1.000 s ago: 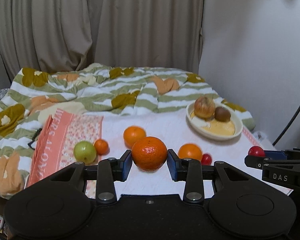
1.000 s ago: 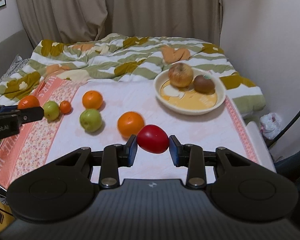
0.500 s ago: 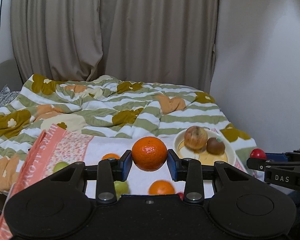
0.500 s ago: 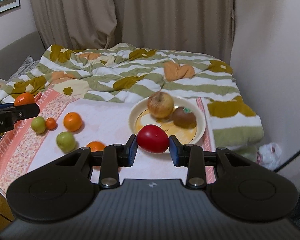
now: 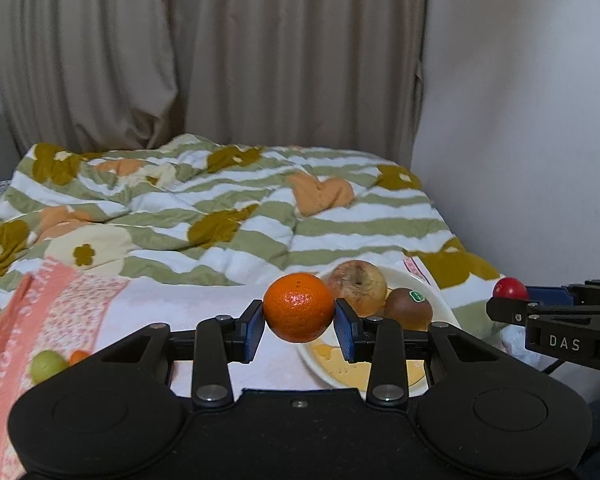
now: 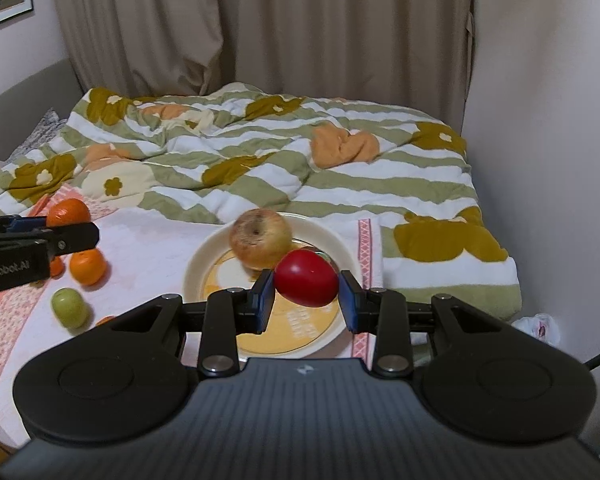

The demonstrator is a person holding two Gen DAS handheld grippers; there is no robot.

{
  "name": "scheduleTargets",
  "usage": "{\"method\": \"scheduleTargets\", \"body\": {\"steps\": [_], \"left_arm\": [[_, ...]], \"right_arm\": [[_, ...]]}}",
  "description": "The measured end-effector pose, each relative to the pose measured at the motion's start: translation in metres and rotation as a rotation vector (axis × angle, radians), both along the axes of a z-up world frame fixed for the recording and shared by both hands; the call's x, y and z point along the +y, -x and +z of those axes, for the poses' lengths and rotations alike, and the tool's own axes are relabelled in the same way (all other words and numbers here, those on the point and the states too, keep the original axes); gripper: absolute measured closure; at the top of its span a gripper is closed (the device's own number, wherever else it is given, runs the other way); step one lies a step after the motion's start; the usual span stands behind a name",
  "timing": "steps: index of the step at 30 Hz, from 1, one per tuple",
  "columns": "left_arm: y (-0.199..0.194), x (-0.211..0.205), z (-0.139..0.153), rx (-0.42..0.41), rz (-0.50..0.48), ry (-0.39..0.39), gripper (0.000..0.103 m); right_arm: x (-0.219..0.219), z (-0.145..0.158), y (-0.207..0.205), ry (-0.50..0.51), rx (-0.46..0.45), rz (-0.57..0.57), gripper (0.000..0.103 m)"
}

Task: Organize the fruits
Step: 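Carry the tangerine in the left tool while the right tool carries the tomato to the bowl, then release the tangerine into the bowl with the left tool while the right tool releases the tomato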

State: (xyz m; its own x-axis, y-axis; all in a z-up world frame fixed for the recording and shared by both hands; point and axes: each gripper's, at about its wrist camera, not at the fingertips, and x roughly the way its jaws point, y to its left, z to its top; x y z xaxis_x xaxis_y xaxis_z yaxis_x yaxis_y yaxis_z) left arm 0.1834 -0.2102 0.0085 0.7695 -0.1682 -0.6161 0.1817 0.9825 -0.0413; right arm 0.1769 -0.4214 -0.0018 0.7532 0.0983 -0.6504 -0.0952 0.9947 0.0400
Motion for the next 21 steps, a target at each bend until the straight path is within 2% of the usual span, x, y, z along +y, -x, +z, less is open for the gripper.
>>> {"method": "scheduleTargets", "body": {"steps": [7, 15, 21], "left_arm": [[-0.046, -0.025, -0.029, 0.078, -0.09, -0.037, 0.062], [-0.095, -0.041, -0.076, 0.216, -0.155, -0.113, 0.062], [-0.115, -0.048, -0.097, 0.252, -0.203, -0.14, 0.062]], "right_arm": [[-0.013, -0.017, -0.023, -0.007, 0.049, -0.065, 0.053], [-0.018, -0.037, -0.045, -0.02, 0.11, -0.118, 0.053], [-0.019, -0.052, -0.055, -0.032, 0.149, -0.153, 0.053]]}}
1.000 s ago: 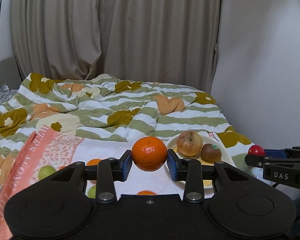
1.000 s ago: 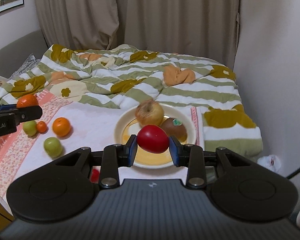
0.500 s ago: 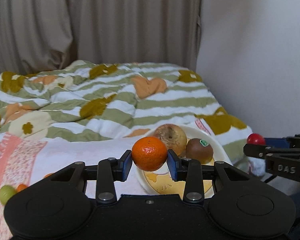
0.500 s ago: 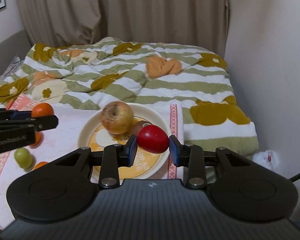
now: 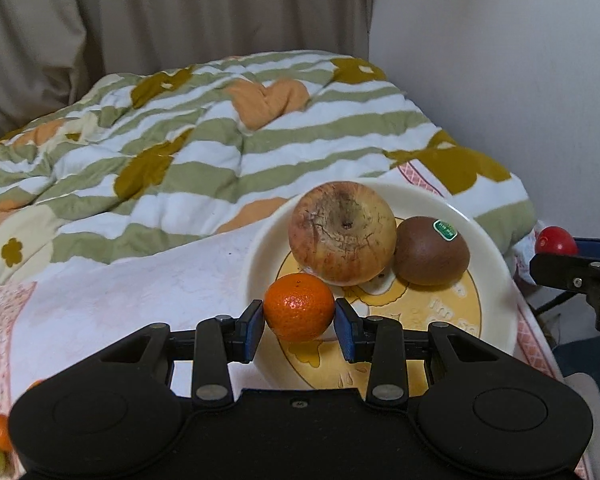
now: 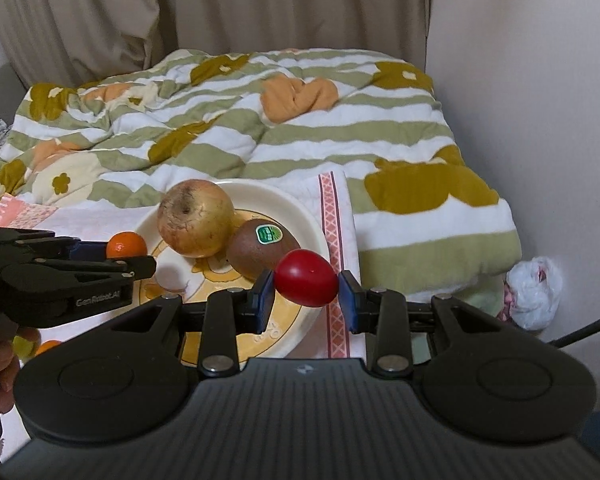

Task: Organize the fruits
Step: 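Release the tangerine into the bowl with the left tool while the right tool releases the tomato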

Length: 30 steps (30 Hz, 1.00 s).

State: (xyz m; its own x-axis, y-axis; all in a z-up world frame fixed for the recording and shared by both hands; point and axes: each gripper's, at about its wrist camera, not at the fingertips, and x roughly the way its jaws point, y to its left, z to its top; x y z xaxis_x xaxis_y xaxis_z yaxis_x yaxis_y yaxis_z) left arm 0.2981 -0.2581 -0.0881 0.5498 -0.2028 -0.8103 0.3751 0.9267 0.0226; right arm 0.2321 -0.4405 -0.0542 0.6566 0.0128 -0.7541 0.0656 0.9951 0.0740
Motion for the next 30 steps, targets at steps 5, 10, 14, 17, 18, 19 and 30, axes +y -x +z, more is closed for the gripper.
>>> {"method": "scheduleTargets", "body": {"steps": [5, 10, 14, 17, 18, 19, 30], "left_arm": [[-0.009, -0.007, -0.01, 0.011, -0.028, -0.019, 0.062], [-0.01, -0.012, -0.01, 0.0, -0.048, -0.023, 0.028], [-0.003, -0.014, 0.001, -0.053, -0.061, -0.016, 0.007], [0.002, -0.013, 0.007, -0.056, -0.06, -0.025, 0.007], [0.005, -0.01, 0.009, -0.058, -0.054, -0.028, 0.007], [0.007, -0.008, 0.011, -0.061, -0.047, -0.028, 0.006], [0.034, 0.026, 0.038, -0.085, 0.046, 0.014, 0.004]], "right_arm": [[-0.003, -0.005, -0.004, 0.005, 0.012, -0.021, 0.053], [-0.005, -0.006, -0.004, 0.008, 0.016, -0.033, 0.053], [-0.008, -0.003, -0.005, 0.009, 0.012, -0.037, 0.053], [-0.01, 0.001, -0.005, 0.008, 0.001, -0.036, 0.053], [-0.011, 0.002, -0.005, 0.007, -0.002, -0.035, 0.053], [-0.012, 0.003, -0.004, 0.006, -0.005, -0.031, 0.053], [0.008, -0.01, -0.016, -0.031, 0.035, 0.059, 0.053]]}}
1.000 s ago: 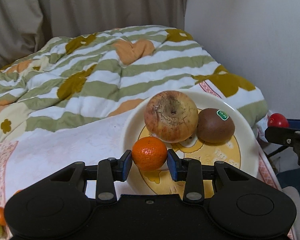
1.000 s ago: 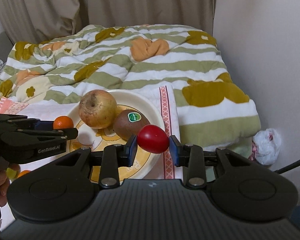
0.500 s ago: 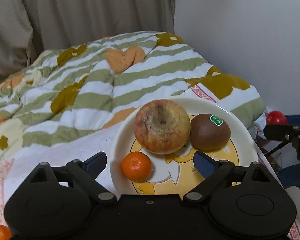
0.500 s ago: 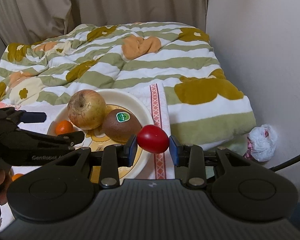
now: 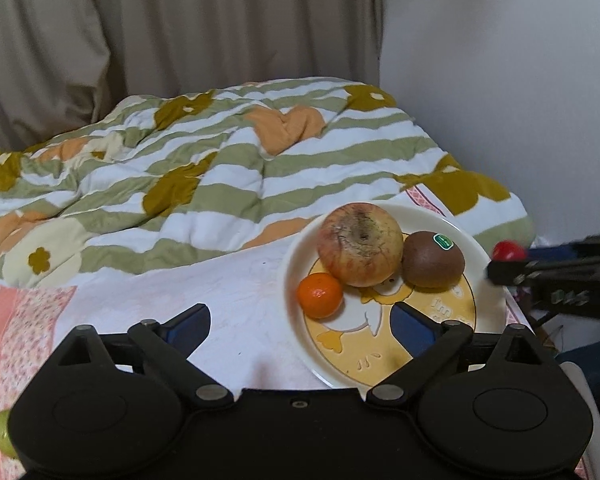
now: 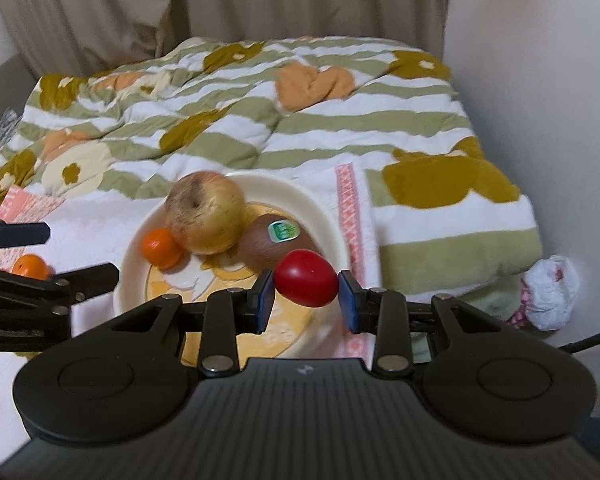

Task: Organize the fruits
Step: 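Release the tangerine into the bowl with the left tool while the right tool releases the tomato, then withdraw both tools from the bowl toward the remaining fruit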

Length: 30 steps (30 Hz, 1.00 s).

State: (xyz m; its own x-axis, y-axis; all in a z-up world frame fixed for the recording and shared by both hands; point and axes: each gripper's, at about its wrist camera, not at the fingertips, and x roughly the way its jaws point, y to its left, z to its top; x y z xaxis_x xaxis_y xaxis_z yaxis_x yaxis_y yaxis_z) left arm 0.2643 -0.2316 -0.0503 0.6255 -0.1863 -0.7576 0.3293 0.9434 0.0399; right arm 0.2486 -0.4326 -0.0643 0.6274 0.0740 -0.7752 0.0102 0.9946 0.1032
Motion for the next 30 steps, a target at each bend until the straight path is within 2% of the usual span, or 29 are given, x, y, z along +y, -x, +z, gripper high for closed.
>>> {"method": "scheduleTargets", "body": {"steps": [9, 15, 17, 18, 19, 20, 23, 30], "left_arm": [[0.023, 0.019, 0.006, -0.01, 0.068, 0.02, 0.004], [0.037, 0.024, 0.006, -0.017, 0.085, 0.007, 0.004], [0.042, 0.026, 0.008, -0.024, 0.093, 0.007, 0.004], [0.044, 0.027, 0.011, -0.03, 0.099, 0.007, 0.004], [0.046, 0.028, 0.013, -0.036, 0.103, 0.008, 0.004], [0.048, 0.029, 0.015, -0.041, 0.107, 0.011, 0.004], [0.058, 0.033, 0.022, -0.057, 0.122, 0.018, 0.004], [0.088, 0.043, 0.043, -0.111, 0.165, 0.033, 0.004]], "right_arm": [[0.026, -0.032, -0.015, 0.008, 0.044, 0.083, 0.053], [0.027, -0.038, -0.014, 0.01, 0.043, 0.098, 0.052], [0.028, -0.035, -0.011, 0.011, 0.021, 0.112, 0.042], [0.029, -0.033, -0.009, 0.012, 0.011, 0.115, 0.028], [0.029, -0.03, -0.006, 0.018, -0.003, 0.113, 0.019], [0.029, -0.025, -0.004, 0.025, -0.019, 0.11, 0.003], [0.029, -0.013, 0.007, 0.037, -0.067, 0.107, 0.0], [0.026, 0.014, 0.031, 0.047, -0.103, 0.113, 0.0]]}}
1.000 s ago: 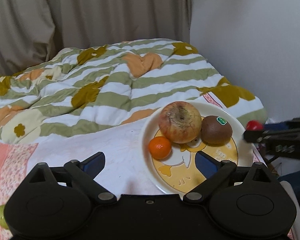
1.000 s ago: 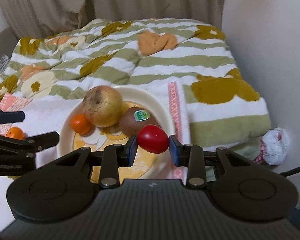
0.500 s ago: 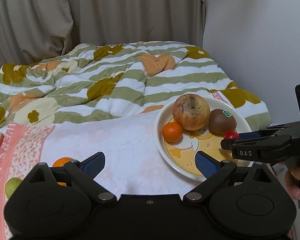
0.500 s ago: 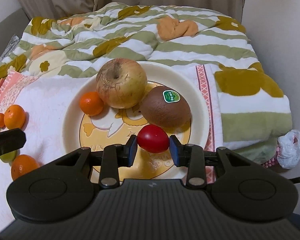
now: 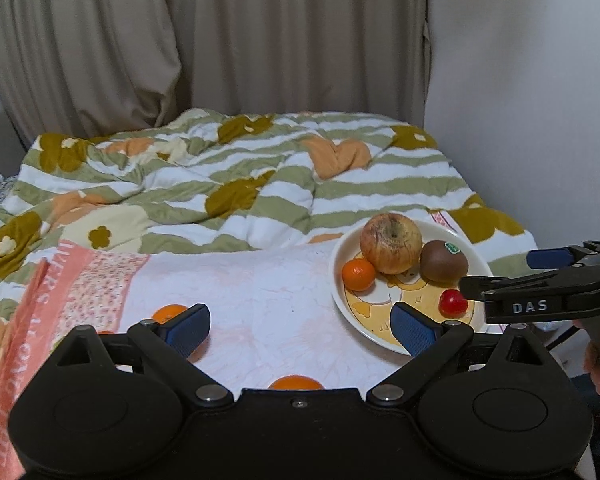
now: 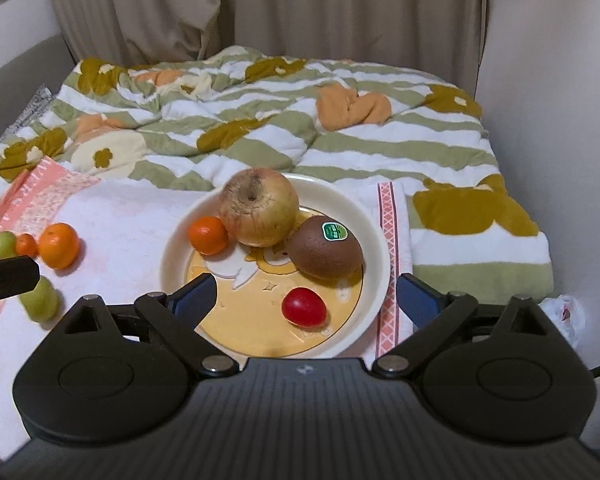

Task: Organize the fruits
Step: 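Withdraw both tools from the bowl toward the remaining fruit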

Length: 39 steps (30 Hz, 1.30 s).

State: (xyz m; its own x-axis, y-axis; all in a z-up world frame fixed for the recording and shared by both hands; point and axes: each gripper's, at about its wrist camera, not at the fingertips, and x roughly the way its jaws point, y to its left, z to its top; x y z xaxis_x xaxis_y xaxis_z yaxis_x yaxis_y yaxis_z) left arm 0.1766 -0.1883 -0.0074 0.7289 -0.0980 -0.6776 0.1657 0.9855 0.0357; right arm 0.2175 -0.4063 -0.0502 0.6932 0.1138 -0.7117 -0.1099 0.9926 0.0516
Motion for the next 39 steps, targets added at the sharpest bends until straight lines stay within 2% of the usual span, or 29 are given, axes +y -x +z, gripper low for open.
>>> {"method": "scheduleTargets", "body": {"steps": [10, 17, 23, 28, 35, 39], "left_arm": [[0.059, 0.022, 0.031, -0.089, 0.068, -0.001, 0.004], [0.089, 0.054, 0.045, -0.138, 0.111, -0.024, 0.004], [0.107, 0.091, 0.044, -0.192, 0.127, -0.006, 0.003], [0.103, 0.124, 0.039, -0.178, 0.085, 0.015, 0.003], [0.087, 0.155, 0.024, -0.143, -0.048, 0.008, 0.003], [0.072, 0.166, 0.007, -0.103, -0.133, 0.011, 0.003]], "right_arm": [[0.006, 0.042, 0.056, -0.001, -0.069, 0.041, 0.0], [0.022, 0.059, 0.09, -0.016, -0.089, 0.061, 0.0], [0.046, 0.062, 0.11, -0.009, -0.098, 0.017, 0.0], [0.07, 0.059, 0.123, 0.019, -0.095, -0.048, 0.0], [0.103, 0.046, 0.131, 0.051, -0.075, -0.148, 0.0], [0.115, 0.034, 0.129, 0.043, -0.06, -0.166, 0.0]]}}
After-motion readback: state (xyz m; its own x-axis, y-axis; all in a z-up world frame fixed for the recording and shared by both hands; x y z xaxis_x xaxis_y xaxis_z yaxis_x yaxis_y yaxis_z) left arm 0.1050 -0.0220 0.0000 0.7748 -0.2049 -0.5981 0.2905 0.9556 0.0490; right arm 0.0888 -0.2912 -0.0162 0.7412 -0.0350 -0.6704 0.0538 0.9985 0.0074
